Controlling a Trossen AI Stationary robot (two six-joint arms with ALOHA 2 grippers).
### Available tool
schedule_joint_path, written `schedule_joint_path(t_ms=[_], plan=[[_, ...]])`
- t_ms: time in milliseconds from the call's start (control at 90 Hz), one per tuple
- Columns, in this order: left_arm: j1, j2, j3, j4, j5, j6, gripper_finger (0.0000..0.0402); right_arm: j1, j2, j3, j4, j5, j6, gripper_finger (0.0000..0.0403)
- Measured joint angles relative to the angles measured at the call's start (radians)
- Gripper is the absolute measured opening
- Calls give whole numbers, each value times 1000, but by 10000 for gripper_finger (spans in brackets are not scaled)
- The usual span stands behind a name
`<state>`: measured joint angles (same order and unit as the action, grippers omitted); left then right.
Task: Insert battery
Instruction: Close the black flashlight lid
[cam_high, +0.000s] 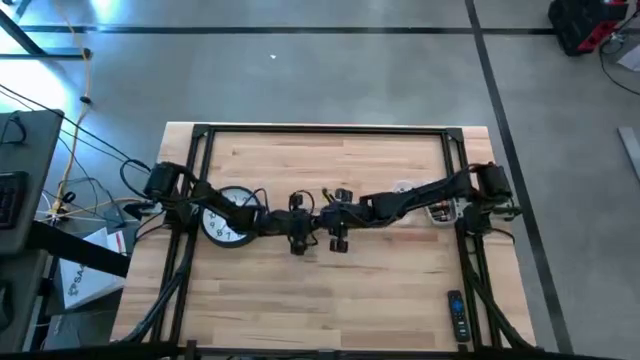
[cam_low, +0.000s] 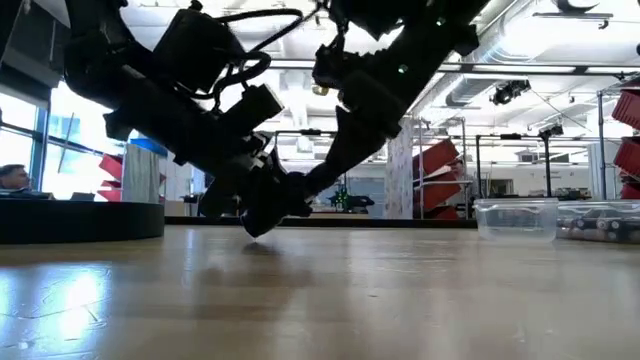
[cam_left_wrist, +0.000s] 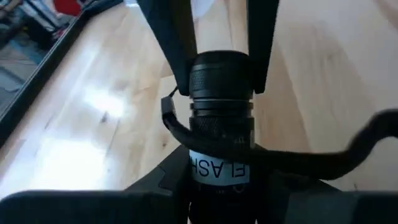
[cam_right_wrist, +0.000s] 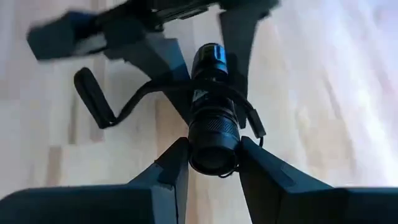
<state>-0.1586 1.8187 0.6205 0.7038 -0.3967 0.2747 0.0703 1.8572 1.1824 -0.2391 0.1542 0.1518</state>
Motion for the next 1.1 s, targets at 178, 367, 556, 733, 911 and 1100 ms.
schedule_joint_path(t_ms=[178, 367, 556, 733, 911, 1100], plan=[[-24, 0, 0, -3, -86, 40, 99, -27, 0, 0, 17, -60, 119, 90], [-55, 0, 0, -7, -230, 62, 99, -51, 0, 1, 40, -66, 253, 90], [-77, -4, -2, -22, -342, 85, 99, -69, 2, 1, 92, -71, 381, 90], [-88, -4, -2, -29, -391, 92, 99, -92, 2, 1, 111, -94, 581, 90], [-90, -4, -2, -32, -408, 91, 99, -111, 2, 0, 131, -130, 746, 90], [-90, -6, -1, -47, -392, 67, 99, -138, 3, 0, 125, -220, 751, 107]])
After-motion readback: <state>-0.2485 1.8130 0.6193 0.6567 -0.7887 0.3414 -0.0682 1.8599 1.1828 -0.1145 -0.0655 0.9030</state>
